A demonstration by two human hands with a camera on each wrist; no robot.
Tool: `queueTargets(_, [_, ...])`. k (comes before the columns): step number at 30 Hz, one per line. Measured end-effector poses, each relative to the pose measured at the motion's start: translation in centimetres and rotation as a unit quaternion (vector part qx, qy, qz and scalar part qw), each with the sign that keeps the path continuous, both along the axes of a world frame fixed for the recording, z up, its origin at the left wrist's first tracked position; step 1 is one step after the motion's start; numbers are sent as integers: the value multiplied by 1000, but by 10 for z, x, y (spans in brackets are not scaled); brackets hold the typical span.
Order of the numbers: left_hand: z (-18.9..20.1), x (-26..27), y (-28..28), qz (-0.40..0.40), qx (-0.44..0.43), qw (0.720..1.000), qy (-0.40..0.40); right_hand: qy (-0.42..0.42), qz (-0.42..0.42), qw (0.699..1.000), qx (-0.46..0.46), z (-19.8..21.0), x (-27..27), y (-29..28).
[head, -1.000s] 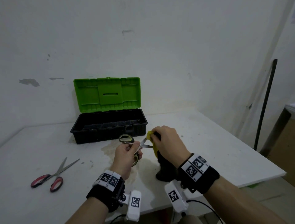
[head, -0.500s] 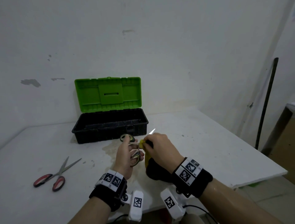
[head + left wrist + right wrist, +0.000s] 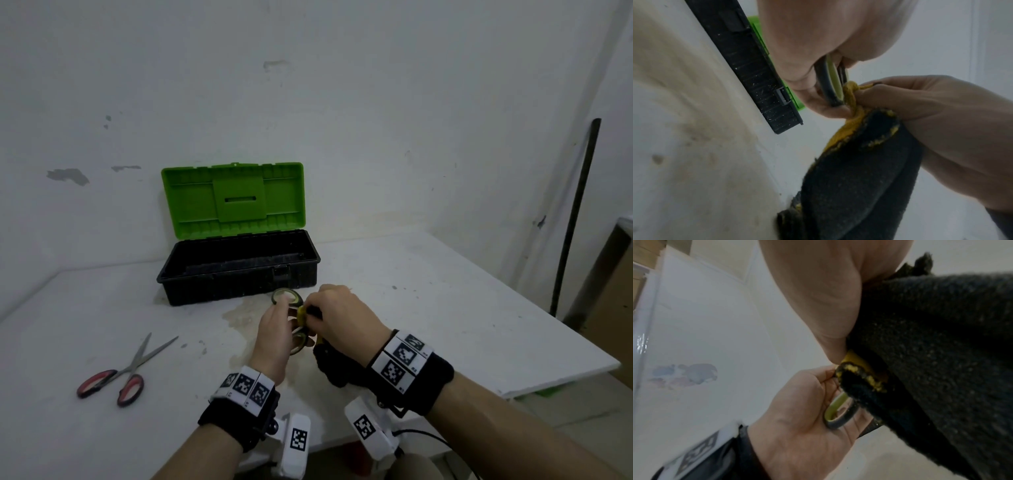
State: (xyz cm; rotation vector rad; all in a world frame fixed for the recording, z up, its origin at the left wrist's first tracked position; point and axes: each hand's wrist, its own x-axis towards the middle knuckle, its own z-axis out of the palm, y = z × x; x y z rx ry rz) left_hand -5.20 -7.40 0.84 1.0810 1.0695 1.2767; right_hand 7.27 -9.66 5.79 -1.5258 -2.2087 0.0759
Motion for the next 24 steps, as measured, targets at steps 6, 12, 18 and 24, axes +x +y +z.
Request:
queueTargets(6, [-3,6,-2,-1,19,1000,6,-8,37,999,-6,-1,-5,-3])
queueTargets(12, [-1,3,-1,11,7,1000,-8,11,32,999,22,3,4,-5])
queueTargets(18, [0,7,-3,7,15,1000,-1,14,20,999,21,-2,4,-4])
queueTargets(24, [1,4,-1,15,14,1000,6,23,25,999,32,2,9,-4])
